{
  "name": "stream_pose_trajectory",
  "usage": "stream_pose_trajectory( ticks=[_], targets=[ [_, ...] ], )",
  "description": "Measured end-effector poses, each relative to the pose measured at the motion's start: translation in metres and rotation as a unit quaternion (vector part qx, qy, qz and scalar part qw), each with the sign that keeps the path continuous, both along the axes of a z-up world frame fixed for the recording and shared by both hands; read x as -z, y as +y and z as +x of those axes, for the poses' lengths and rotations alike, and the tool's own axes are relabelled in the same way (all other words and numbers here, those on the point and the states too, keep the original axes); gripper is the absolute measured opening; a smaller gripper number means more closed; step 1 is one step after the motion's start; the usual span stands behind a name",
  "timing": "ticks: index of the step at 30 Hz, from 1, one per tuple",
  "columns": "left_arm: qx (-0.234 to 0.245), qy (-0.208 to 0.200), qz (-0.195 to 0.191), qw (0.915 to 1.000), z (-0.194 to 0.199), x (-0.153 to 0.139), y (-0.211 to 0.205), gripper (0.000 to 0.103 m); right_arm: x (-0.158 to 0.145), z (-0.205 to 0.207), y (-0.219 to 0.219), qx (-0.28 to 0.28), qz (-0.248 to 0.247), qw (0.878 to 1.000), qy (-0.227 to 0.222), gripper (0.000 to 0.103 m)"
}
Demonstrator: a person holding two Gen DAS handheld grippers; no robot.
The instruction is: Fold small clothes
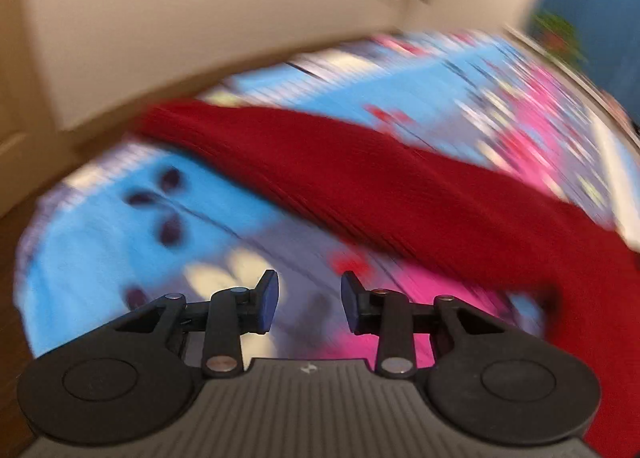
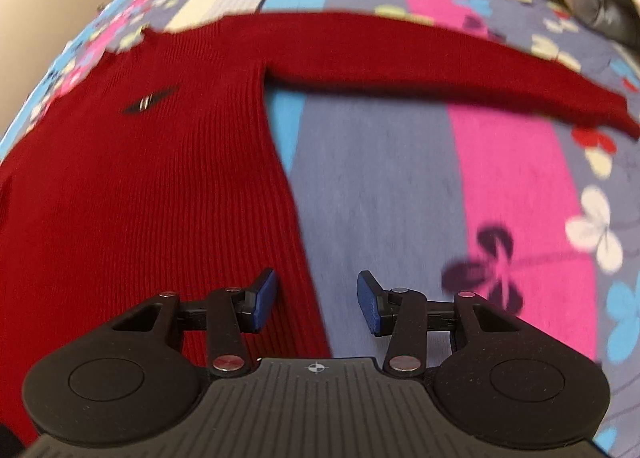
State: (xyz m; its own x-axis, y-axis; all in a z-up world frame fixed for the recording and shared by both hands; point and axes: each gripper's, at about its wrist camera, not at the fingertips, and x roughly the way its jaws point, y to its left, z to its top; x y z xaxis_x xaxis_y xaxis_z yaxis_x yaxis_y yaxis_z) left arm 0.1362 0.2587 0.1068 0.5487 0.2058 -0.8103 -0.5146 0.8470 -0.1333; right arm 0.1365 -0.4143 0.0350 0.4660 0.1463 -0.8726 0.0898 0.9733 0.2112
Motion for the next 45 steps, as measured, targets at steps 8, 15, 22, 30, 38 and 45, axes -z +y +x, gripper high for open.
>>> stream_pose_trajectory(
  ticks=[8, 15, 22, 30, 38, 45],
  targets=[
    [0.216, 0.042, -0.107, 0.9697, -0.071, 0.025, -0.084, 0.041, 0.003, -0.054, -0.012, -0.048, 0.021, 0.999, 0.014, 0.048],
    [0.247, 0.096, -0.099, 0.9590, -0.120, 0.045, -0.137, 0.040, 0.003, -0.089, -0.006, -0.089, 0.003, 0.996, 0.009, 0.038],
    [0.292, -0.016, -0.084, 0.9527, -0.153, 0.000, -0.143, 0.010, -0.036, -0.111, -0.024, -0.072, 0.063, 0.993, -0.067, 0.008],
    [0.249, 0.000, -0.100, 0.9634, -0.151, 0.003, -0.119, 0.012, -0.060, -0.122, -0.058, -0.006, 0.127, 0.987, -0.096, 0.005],
    [0.257, -0.009, -0.025, 0.9661, -0.142, 0.005, -0.131, 0.022, -0.048, -0.107, -0.021, -0.002, -0.055, 0.994, -0.092, 0.021],
    [0.294, 0.085, 0.006, 0.9520, -0.126, 0.042, -0.153, 0.040, -0.013, -0.093, 0.025, -0.106, -0.035, 0.994, -0.015, 0.038]
  ],
)
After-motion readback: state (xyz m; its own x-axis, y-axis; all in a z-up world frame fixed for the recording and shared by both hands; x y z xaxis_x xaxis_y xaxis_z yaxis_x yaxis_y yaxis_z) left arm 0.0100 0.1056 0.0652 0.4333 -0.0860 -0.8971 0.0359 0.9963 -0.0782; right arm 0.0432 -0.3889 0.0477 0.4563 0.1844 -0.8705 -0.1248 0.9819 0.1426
